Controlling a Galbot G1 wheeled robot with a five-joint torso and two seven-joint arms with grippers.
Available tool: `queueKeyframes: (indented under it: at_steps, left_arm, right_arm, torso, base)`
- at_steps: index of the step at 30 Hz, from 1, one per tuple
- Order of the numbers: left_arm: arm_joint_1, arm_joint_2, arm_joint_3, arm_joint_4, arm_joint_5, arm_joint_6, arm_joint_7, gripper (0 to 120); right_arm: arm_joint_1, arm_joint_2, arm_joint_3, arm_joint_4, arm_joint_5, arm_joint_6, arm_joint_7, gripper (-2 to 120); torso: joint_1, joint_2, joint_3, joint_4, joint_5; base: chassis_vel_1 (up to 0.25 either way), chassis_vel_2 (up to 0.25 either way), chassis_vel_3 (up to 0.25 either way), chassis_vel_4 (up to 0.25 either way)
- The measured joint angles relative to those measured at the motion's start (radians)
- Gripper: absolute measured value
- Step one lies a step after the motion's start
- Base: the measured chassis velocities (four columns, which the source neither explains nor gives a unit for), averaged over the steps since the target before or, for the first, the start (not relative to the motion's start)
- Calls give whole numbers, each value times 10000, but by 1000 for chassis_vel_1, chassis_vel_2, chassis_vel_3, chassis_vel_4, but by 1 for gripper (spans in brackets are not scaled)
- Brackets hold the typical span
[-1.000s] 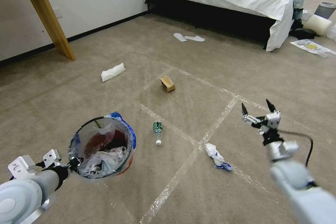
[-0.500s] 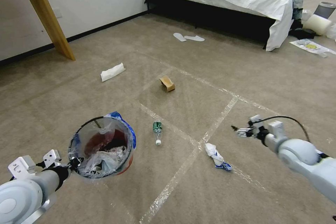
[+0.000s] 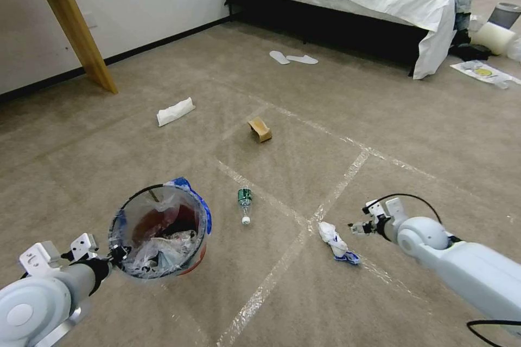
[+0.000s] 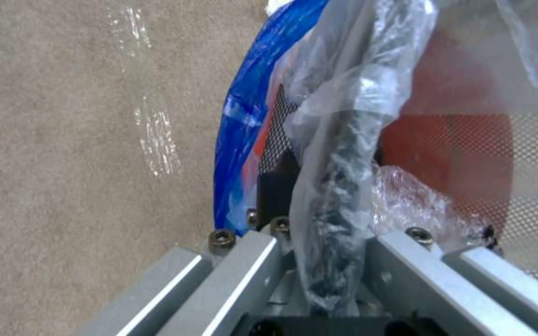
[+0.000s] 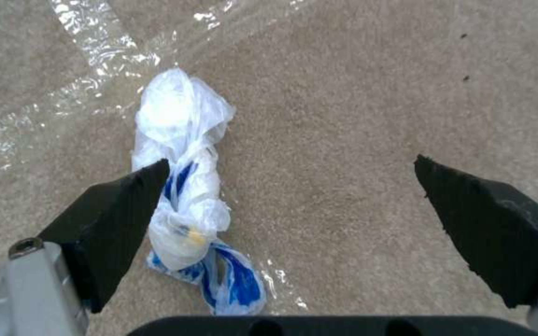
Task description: Pick up the trash bin and place the garbage on the floor into it.
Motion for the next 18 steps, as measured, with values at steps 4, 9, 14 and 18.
queueKeyframes:
  at_steps: [4, 9, 14, 18]
  left_arm:
    - [-113, 47, 191, 188, 64, -4, 5, 0]
    - [-172, 117, 245, 296, 79, -5, 15, 0]
    - [-204, 204, 249, 327, 51, -15, 17, 0]
    - [-205, 212, 274, 392, 62, -16, 20, 0]
  right_arm:
    - [-92, 354, 60, -355, -196, 31, -128, 100]
    - [-106, 682, 3, -502, -308, 41, -402, 100]
    - [135, 1158, -332, -868, -469, 89, -464, 100]
    - [406, 1653, -590, -1513, -624, 246, -575, 100]
  torso:
    - [0, 0, 0, -3, 2]
    - [0, 0, 0, 0, 0]
    - [0, 0, 0, 1, 2]
    - [0, 0, 0, 0, 2]
  base:
    - [0, 0, 0, 0]
    - [0, 0, 0, 0]
    - [0, 0, 0, 0]
    - [0, 0, 0, 0]
